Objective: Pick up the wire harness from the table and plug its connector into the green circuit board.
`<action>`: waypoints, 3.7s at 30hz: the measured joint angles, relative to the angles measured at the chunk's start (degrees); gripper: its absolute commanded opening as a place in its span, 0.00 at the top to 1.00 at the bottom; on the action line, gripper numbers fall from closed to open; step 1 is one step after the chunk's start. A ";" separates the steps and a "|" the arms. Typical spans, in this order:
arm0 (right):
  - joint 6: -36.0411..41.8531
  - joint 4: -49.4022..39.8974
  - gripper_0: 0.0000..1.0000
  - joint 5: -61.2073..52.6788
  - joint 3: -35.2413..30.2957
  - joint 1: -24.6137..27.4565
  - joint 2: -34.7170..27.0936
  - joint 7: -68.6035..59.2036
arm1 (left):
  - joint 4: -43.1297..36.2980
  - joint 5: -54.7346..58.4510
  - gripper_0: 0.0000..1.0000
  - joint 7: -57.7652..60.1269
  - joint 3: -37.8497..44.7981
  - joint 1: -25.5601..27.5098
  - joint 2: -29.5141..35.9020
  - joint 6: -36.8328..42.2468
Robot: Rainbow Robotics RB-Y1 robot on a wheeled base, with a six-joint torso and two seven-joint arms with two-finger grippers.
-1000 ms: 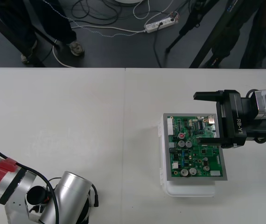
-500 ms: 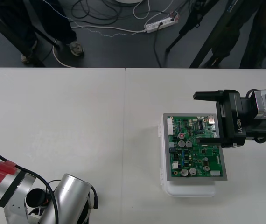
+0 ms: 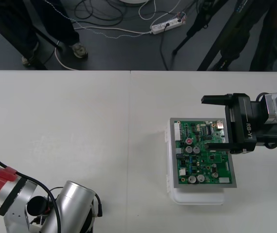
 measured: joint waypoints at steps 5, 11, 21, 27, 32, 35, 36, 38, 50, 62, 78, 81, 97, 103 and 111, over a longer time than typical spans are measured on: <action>0.00 0.00 0.00 0.00 0.00 -0.01 0.00 -0.01 | -2.05 0.08 1.00 0.20 1.99 0.00 1.28 -0.67; -0.01 0.00 0.00 0.00 0.00 -0.01 0.00 -0.01 | -8.73 0.22 1.00 1.05 7.72 0.09 5.61 -4.22; -0.02 0.02 0.00 0.01 0.00 -0.03 0.00 -0.06 | -19.16 1.26 1.00 3.33 21.98 3.82 13.27 -11.98; -0.02 0.03 0.00 0.02 0.00 -0.05 0.01 -0.06 | -20.94 3.84 1.00 3.34 31.67 8.34 16.18 -13.67; -0.02 0.03 0.00 0.02 0.00 -0.07 0.01 -0.06 | -21.04 7.42 1.00 3.34 43.43 13.59 17.23 -14.60; -0.02 0.04 0.00 0.02 0.00 -0.10 0.02 -0.07 | -21.26 10.82 1.00 3.34 53.27 17.75 17.44 -15.27; -0.02 0.05 0.00 0.02 0.00 -0.11 0.02 -0.07 | -21.32 11.81 1.00 3.34 56.46 19.16 17.45 -15.52; -0.02 0.05 0.00 0.03 0.00 -0.12 0.03 -0.08 | -21.50 13.58 1.00 3.34 62.10 21.72 17.46 -15.93; -0.02 0.05 0.00 0.03 0.00 -0.15 0.04 -0.09 | -23.39 23.41 1.00 3.34 87.67 32.55 17.38 -17.69; -0.02 0.05 0.00 0.03 -0.01 -0.16 0.04 -0.11 | -17.17 34.86 1.00 3.52 111.69 38.06 10.12 -21.73; -0.05 0.12 0.00 0.07 -0.01 -0.22 0.06 -0.11 | 9.68 57.35 1.00 4.70 124.03 38.09 2.11 -22.27; -0.05 0.12 0.00 0.07 -0.01 -0.22 0.06 -0.11 | 13.26 61.69 1.00 6.91 124.11 38.09 1.65 -22.27; -0.05 0.12 0.00 0.08 -0.01 -0.22 0.06 -0.19 | 18.89 73.17 1.00 40.27 124.11 38.09 -1.71 -22.29; -0.05 0.12 0.00 0.08 -0.01 -0.22 0.06 -3.74 | 18.92 74.45 1.00 46.36 124.11 38.40 -4.77 -22.32; -0.05 0.12 0.00 0.08 -0.01 -0.23 0.06 -3.80 | 18.85 76.17 1.00 52.73 124.09 42.08 -10.22 -22.37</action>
